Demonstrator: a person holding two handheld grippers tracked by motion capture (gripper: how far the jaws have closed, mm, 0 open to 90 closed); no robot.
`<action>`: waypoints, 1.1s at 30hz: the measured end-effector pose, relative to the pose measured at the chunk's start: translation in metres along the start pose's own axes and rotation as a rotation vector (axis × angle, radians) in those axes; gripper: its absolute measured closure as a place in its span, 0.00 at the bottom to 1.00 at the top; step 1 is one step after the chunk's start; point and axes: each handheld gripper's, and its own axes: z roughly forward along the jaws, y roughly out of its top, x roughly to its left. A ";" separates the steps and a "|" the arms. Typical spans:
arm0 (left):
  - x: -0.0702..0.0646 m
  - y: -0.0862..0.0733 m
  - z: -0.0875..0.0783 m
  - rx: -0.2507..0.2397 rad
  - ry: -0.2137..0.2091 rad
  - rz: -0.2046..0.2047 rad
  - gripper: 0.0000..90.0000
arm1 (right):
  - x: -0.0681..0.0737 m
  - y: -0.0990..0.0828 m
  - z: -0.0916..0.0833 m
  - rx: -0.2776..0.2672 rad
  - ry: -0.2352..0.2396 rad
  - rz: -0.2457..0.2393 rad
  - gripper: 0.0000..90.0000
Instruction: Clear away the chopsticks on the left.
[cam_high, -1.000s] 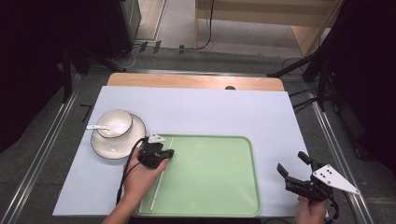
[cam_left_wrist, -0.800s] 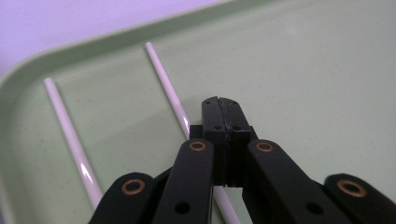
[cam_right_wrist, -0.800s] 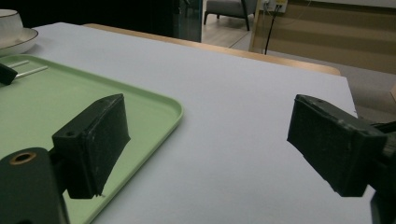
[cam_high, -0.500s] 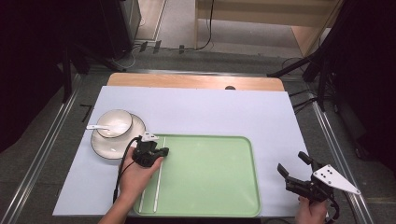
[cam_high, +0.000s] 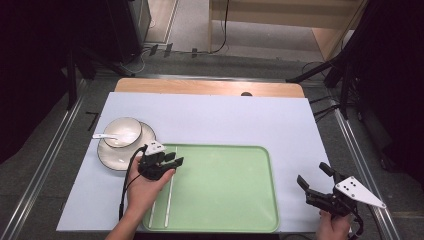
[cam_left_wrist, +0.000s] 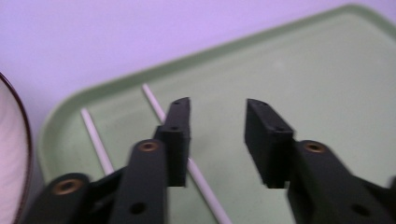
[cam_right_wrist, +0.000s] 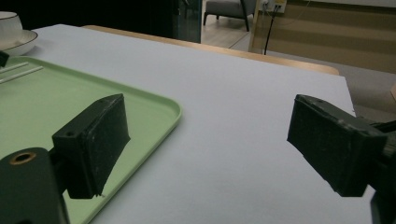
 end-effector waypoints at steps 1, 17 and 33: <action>0.001 0.002 -0.009 -0.032 -0.020 -0.029 0.44 | 0.000 0.000 0.000 0.000 0.001 0.000 0.14; 0.024 -0.019 -0.063 -0.179 -0.079 -0.014 0.00 | 0.000 0.000 0.000 0.001 0.001 0.001 0.14; 0.042 -0.046 -0.101 -0.188 -0.040 0.019 0.00 | 0.001 0.000 0.000 0.001 0.001 0.003 0.14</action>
